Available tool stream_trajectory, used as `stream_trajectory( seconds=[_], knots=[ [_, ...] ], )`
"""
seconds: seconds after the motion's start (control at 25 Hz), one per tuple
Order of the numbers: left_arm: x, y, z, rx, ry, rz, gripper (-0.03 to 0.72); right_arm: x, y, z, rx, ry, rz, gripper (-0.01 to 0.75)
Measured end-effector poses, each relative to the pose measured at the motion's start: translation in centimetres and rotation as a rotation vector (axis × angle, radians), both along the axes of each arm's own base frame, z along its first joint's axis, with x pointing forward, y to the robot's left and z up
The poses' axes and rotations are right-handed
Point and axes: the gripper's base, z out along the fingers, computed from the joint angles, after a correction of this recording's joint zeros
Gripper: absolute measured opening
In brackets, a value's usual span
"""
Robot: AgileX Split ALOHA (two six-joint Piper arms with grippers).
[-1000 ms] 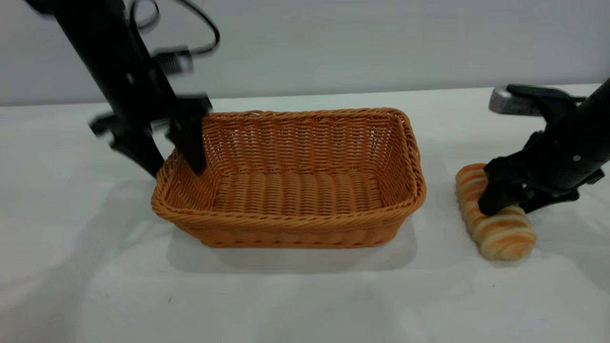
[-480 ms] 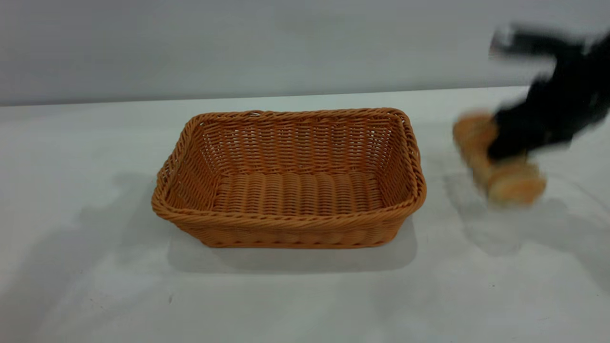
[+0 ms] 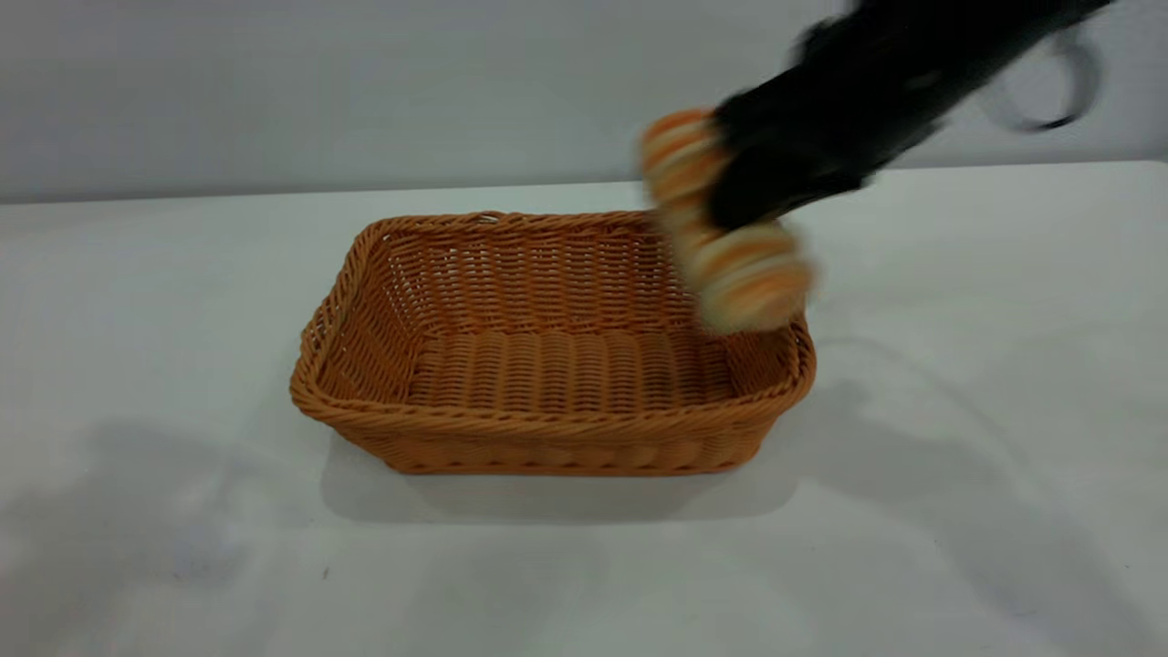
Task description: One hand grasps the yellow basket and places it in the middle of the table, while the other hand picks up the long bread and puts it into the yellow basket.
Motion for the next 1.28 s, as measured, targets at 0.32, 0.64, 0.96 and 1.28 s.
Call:
stream_trajectory(
  seconds=[0.32, 0.64, 0.96, 1.28],
  knots=[
    [-3.2, 0.9, -1.2, 0.039, 0.025, 0.009, 0.576, 1.3, 4.1, -4.6, -0.043, 0.038, 0.099, 0.39],
    [-8.7, 2.8, -5.0, 0.154, 0.086, 0.045, 0.576, -1.6, -2.4, 7.0, -0.066, 0.165, 0.209, 0.685],
    [-16.3, 4.2, -9.6, 0.137, 0.091, 0.078, 0.576, -13.9, -8.1, 17.3, -0.158, 0.069, 0.173, 0.588],
    [-22.1, 5.1, -15.1, 0.121, 0.037, 0.083, 0.575, -25.4, -12.8, 14.6, -0.239, -0.036, 0.011, 0.579]
  ],
)
